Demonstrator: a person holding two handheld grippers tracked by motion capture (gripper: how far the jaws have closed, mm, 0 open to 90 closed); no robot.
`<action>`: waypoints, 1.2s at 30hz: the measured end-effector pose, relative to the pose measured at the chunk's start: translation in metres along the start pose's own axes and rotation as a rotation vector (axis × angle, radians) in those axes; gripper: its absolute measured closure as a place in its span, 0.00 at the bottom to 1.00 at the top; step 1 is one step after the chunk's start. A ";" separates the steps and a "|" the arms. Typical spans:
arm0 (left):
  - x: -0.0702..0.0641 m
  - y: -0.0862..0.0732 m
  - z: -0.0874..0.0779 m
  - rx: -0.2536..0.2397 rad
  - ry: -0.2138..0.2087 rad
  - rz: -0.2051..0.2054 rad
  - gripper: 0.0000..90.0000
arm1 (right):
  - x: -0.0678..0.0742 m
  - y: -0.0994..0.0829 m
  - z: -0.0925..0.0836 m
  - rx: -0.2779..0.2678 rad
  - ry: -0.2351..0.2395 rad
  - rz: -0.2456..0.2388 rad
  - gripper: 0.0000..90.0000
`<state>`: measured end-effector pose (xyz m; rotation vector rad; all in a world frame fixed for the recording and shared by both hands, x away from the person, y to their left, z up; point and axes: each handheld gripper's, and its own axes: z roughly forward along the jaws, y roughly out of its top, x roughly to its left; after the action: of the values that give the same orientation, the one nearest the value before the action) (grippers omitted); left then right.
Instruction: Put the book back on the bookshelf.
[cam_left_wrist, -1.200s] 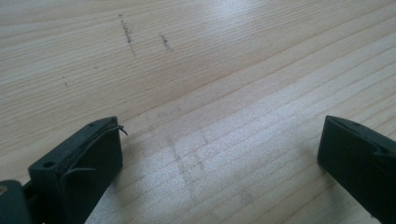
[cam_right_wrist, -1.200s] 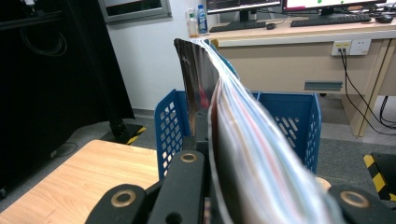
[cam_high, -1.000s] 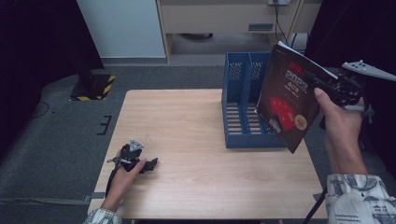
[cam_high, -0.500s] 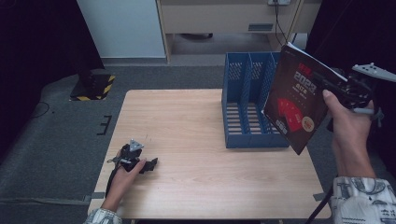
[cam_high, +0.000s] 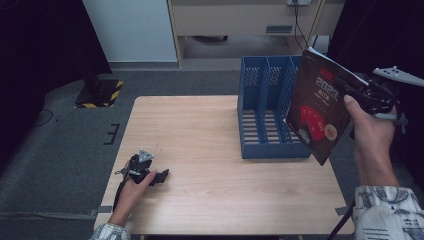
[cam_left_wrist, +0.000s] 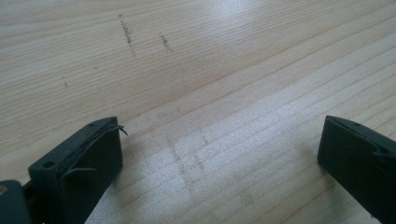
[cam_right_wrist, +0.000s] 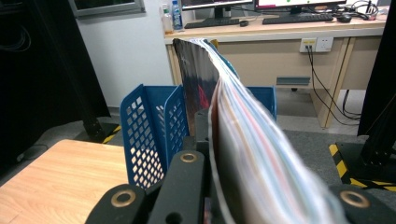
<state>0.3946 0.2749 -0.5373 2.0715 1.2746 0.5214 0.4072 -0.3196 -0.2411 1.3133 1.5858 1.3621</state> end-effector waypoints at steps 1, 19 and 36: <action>0.000 0.000 0.000 0.000 0.000 0.000 0.00 | 0.000 0.001 0.001 -0.001 -0.005 -0.001 0.97; 0.000 0.000 0.000 0.000 0.000 0.000 0.00 | -0.012 0.006 0.026 -0.010 -0.127 0.007 0.97; 0.000 0.000 0.000 0.001 0.001 0.002 0.00 | -0.024 0.003 0.047 -0.024 -0.164 0.048 0.97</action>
<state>0.3952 0.2746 -0.5373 2.0737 1.2738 0.5232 0.4581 -0.3284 -0.2527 1.4186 1.4329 1.2632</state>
